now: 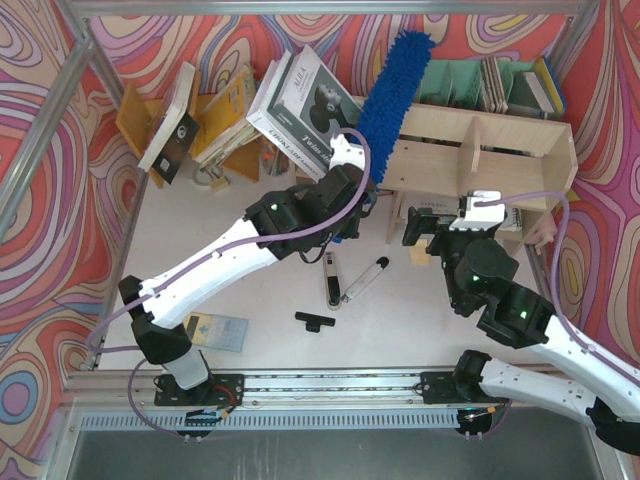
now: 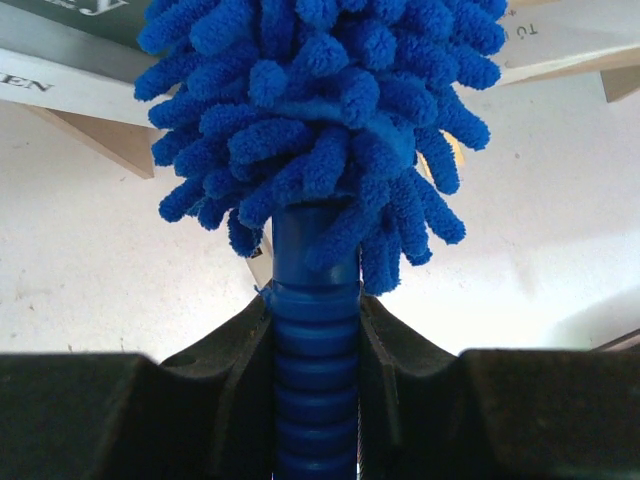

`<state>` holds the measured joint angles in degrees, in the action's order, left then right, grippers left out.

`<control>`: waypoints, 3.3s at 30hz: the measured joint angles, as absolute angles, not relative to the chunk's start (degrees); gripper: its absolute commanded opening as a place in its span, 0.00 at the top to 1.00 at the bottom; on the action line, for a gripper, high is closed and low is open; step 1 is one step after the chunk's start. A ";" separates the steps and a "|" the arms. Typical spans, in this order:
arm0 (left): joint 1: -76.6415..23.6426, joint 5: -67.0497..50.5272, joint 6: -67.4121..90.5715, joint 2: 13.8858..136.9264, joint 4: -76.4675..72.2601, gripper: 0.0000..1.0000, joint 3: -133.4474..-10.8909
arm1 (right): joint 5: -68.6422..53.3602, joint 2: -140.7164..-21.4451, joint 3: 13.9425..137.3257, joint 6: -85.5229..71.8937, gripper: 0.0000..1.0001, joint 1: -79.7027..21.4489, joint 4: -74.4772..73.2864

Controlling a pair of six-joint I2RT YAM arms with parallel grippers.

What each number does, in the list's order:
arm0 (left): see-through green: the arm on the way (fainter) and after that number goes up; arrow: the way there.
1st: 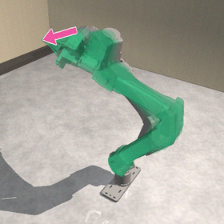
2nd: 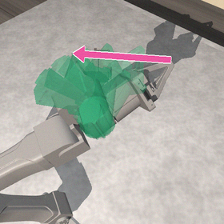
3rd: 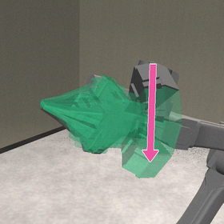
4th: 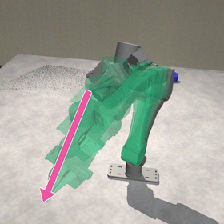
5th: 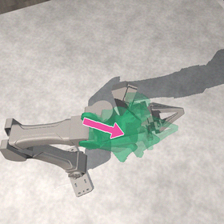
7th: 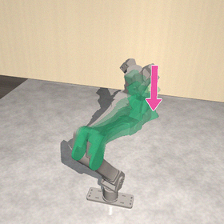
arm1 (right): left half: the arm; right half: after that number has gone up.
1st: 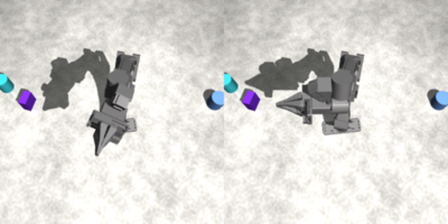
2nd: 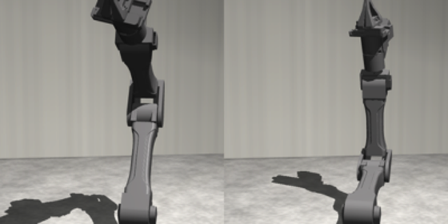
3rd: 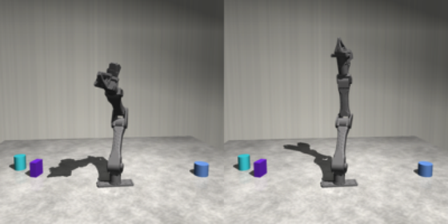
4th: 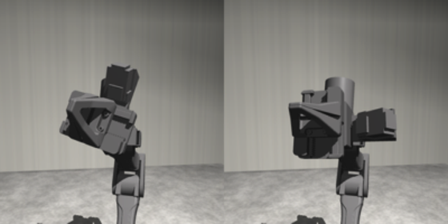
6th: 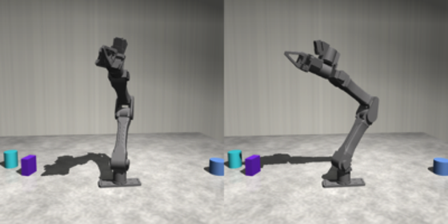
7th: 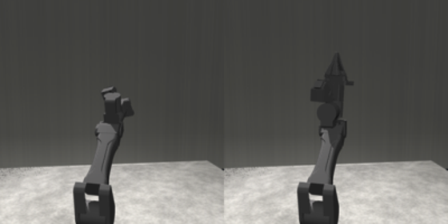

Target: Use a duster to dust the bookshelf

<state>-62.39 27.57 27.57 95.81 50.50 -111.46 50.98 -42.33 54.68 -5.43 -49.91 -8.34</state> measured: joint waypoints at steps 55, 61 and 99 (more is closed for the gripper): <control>-66.83 28.25 25.10 100.16 54.11 1.00 -113.82 | 61.91 -27.33 45.25 4.54 0.01 -49.91 -2.39; -69.71 25.19 24.18 101.25 53.76 1.00 -117.14 | 61.91 -27.33 45.25 4.71 0.01 -49.91 -2.39; -64.60 30.15 25.74 94.37 49.58 1.00 -106.59 | 61.91 -27.46 44.82 4.95 0.01 -49.91 -2.04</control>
<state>-64.60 30.15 25.74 94.37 49.58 -106.59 61.91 -27.46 44.82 4.95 -49.91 -2.04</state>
